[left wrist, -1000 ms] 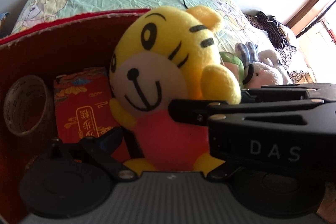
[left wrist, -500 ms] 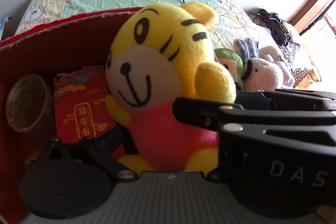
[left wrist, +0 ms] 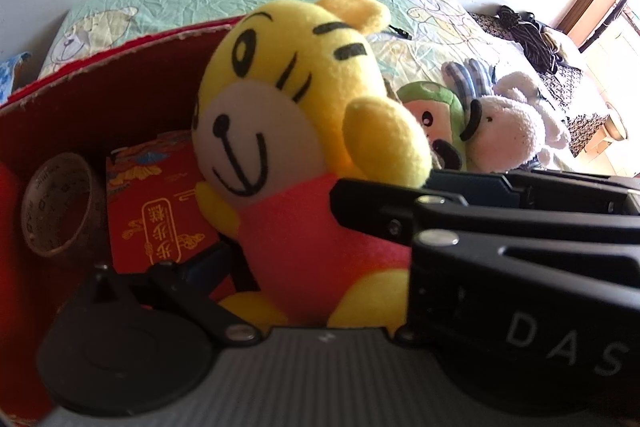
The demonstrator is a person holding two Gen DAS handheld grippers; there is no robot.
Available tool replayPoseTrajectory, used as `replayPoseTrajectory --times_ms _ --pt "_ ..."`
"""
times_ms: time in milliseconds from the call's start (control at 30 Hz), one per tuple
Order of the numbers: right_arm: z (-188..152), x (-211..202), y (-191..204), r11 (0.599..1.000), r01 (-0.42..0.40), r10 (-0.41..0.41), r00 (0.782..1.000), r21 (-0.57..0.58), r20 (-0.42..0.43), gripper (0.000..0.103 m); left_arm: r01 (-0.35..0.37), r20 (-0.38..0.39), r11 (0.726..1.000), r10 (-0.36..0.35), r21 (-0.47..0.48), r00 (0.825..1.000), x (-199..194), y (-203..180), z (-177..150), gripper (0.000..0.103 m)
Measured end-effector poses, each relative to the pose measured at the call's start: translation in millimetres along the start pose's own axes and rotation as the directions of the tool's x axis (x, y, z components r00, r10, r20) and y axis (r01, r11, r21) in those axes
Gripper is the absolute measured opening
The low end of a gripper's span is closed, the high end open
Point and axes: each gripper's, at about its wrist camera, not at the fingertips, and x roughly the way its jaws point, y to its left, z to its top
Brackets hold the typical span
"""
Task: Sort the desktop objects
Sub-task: 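Lower the tiger plush into the red box and open the right gripper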
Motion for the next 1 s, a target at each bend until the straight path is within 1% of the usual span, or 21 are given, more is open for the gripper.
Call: replayPoseTrajectory --times_ms 233,367,767,867,1000 --pt "-1.9 -1.5 -0.3 1.000 -0.003 0.003 1.000 0.007 0.009 0.036 0.024 -0.018 0.999 -0.025 -0.044 1.000 2.0 4.4 -1.5 0.102" --pt "-2.6 -2.1 -0.8 1.000 -0.004 0.004 1.000 0.007 0.012 0.035 0.015 -0.013 0.999 -0.016 -0.045 1.000 1.0 2.6 -2.4 0.102" --pt "-4.6 -3.4 0.4 1.000 -0.003 0.003 1.000 0.001 0.027 0.035 0.029 -0.002 0.996 -0.029 -0.084 1.000 1.7 5.1 -7.4 0.102" --pt "-6.0 -4.3 -1.3 1.000 -0.013 0.013 0.999 0.005 0.033 0.035 0.022 0.007 0.997 -0.022 -0.078 1.000 1.2 3.4 -7.8 0.103" --pt "-8.7 -7.0 -4.2 0.999 -0.034 0.033 0.999 0.021 0.044 0.035 -0.006 0.030 0.998 0.008 -0.059 1.000 -1.9 -1.4 -8.7 0.102"
